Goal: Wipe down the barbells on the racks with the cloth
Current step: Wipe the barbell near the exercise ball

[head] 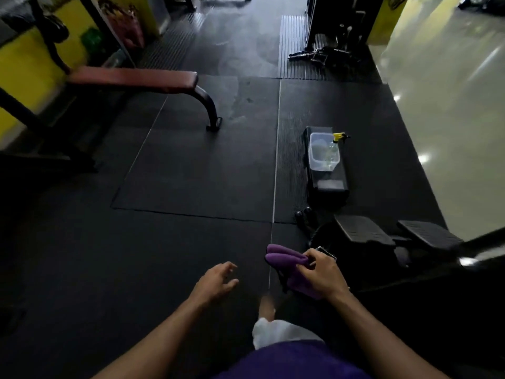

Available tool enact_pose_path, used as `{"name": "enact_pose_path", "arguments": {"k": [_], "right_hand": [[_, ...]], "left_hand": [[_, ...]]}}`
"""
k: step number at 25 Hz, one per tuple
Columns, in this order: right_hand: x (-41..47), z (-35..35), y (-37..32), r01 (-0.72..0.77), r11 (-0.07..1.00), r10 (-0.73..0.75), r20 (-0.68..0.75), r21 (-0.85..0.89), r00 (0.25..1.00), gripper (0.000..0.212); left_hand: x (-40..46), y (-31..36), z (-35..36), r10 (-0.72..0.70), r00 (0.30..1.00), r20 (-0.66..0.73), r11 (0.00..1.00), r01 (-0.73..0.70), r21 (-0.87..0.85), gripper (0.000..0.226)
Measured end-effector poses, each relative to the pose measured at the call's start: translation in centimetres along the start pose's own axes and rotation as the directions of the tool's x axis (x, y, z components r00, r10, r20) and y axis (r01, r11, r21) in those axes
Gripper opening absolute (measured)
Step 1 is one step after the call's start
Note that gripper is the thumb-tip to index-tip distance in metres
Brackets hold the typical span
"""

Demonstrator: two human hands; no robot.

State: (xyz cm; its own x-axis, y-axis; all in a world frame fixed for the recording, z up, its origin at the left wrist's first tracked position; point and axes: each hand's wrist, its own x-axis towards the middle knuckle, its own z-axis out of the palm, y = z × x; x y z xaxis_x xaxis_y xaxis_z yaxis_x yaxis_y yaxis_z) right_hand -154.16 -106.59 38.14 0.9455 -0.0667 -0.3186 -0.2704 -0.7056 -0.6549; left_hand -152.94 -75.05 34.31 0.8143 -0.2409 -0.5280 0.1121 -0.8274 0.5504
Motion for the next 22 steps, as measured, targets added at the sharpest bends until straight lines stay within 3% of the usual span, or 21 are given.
{"name": "enact_pose_path", "arguments": {"k": [2, 7, 13, 22], "right_hand": [[5.8, -1.5, -1.8, -0.022, 1.000, 0.022, -0.030, -0.010, 0.999, 0.013], [21.7, -5.0, -6.2, -0.051, 0.997, 0.048, -0.058, -0.050, 0.997, 0.014], [44.6, -7.5, -14.5, -0.017, 0.997, 0.014, -0.044, -0.070, 0.999, 0.015], [76.6, -18.6, -30.9, 0.134, 0.990, -0.138, -0.189, -0.034, 0.972, 0.013]], "left_hand": [[4.9, -0.1, -4.8, -0.012, 1.000, 0.009, 1.000, 0.012, 0.017, 0.032], [16.2, -1.0, -15.3, -0.113, 0.986, -0.122, 0.986, 0.097, -0.134, 0.029], [34.6, -2.4, -27.4, -0.148, 0.985, -0.088, 0.975, 0.130, -0.182, 0.024], [66.0, 10.3, -56.2, 0.084, 0.979, -0.186, 0.995, -0.092, -0.033, 0.029]]}}
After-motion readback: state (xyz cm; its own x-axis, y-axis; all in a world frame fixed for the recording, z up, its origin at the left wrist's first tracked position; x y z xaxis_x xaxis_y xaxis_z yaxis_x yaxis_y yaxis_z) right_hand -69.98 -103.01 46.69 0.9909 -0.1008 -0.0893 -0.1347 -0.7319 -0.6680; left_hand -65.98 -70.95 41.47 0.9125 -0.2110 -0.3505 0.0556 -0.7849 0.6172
